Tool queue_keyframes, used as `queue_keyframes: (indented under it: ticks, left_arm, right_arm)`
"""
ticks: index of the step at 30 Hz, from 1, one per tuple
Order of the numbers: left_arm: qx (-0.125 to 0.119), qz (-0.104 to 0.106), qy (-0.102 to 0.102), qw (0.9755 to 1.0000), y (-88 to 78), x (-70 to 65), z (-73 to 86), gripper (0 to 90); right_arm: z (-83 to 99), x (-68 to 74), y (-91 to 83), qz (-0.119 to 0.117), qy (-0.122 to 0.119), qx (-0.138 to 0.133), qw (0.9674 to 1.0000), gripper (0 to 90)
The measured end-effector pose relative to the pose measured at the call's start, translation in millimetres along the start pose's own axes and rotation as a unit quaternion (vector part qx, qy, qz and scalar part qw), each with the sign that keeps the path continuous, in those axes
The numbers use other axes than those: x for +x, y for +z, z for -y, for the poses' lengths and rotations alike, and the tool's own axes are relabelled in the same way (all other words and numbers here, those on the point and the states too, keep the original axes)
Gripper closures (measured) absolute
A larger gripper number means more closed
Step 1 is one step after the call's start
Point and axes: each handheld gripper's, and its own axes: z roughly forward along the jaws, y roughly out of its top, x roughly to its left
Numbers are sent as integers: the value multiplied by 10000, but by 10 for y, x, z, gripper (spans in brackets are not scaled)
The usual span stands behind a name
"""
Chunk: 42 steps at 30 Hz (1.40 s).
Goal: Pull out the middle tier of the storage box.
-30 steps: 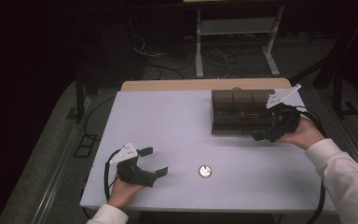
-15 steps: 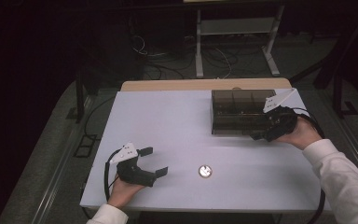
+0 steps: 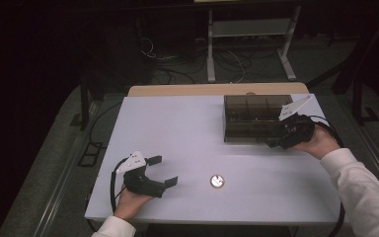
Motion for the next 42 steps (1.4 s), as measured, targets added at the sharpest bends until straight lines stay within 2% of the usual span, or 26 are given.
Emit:
queue_keyframes:
  ticks: [19,28,37,42]
  left_arm:
    - [10,56,9,10000,0,-7,0,0]
    - [16,56,11,10000,1,-7,0,0]
    - [20,62,2,10000,6,-8,3,0]
    - [31,60,17,10000,9,-11,2,0]
  right_arm:
    - [15,-69,159,-41,19,191,9998,481]
    - [16,-110,229,-221,45,224,9995,584]
    - [30,-164,214,-382,194,161,9990,712]
    - [35,-177,214,-470,216,161,9985,719]
